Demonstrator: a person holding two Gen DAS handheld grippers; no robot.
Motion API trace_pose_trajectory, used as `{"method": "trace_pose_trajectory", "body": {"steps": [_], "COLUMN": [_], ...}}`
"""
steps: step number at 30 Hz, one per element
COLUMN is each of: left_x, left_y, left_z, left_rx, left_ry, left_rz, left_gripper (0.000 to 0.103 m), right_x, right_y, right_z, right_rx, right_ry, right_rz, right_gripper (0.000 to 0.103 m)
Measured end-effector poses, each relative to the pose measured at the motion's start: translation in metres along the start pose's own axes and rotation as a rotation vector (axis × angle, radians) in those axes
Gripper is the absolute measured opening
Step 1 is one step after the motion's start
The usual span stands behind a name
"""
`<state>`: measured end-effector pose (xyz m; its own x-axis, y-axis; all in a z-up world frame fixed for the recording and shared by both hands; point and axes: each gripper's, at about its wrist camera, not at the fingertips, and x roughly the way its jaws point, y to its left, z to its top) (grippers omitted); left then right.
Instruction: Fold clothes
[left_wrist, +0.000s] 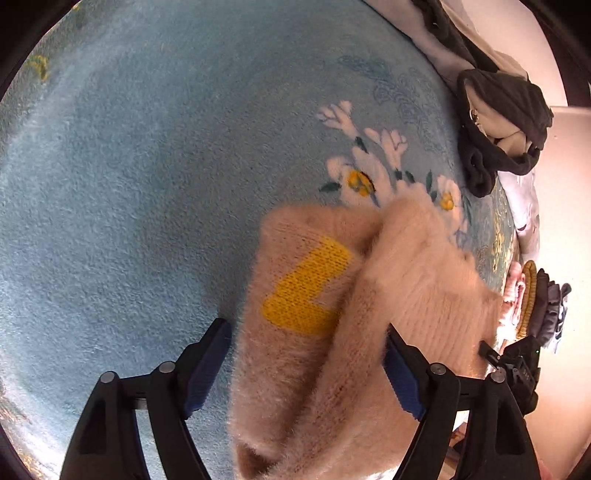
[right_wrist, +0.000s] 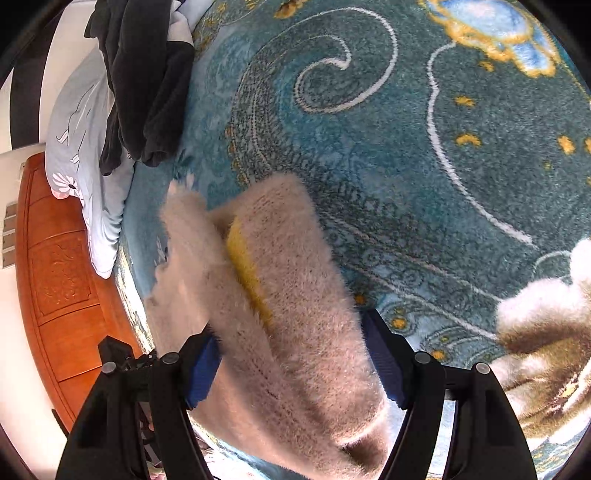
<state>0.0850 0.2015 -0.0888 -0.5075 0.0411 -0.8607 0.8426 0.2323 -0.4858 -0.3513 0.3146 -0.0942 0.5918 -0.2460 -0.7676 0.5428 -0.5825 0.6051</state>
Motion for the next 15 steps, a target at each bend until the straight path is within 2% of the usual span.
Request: {"method": "trace_pose_trajectory", "body": {"steps": [5, 9, 11, 13, 15], "left_x": [0.000, 0.000, 0.000, -0.002, -0.005], "left_y": [0.000, -0.001, -0.002, -0.005, -0.008], "left_z": [0.003, 0.005, 0.007, 0.007, 0.005], "left_rx": [-0.020, -0.060, -0.081, -0.089, -0.078], "left_ry": [-0.002, 0.005, 0.009, 0.008, 0.002], "left_rz": [0.002, 0.015, 0.004, 0.004, 0.016], "left_gripper": [0.085, 0.084, 0.080, 0.070, 0.063], "right_x": [0.004, 0.006, 0.007, 0.008, 0.005], "right_y": [-0.001, 0.004, 0.006, 0.009, 0.010], "right_z": [-0.002, -0.004, -0.005, -0.006, -0.009], "right_rx": [0.028, 0.069, 0.089, 0.104, 0.108], "right_ry": [-0.006, -0.020, -0.027, -0.033, -0.036], "right_rz": [0.009, -0.017, -0.030, -0.041, -0.044], "right_gripper": [0.076, 0.075, 0.074, 0.069, 0.060]}}
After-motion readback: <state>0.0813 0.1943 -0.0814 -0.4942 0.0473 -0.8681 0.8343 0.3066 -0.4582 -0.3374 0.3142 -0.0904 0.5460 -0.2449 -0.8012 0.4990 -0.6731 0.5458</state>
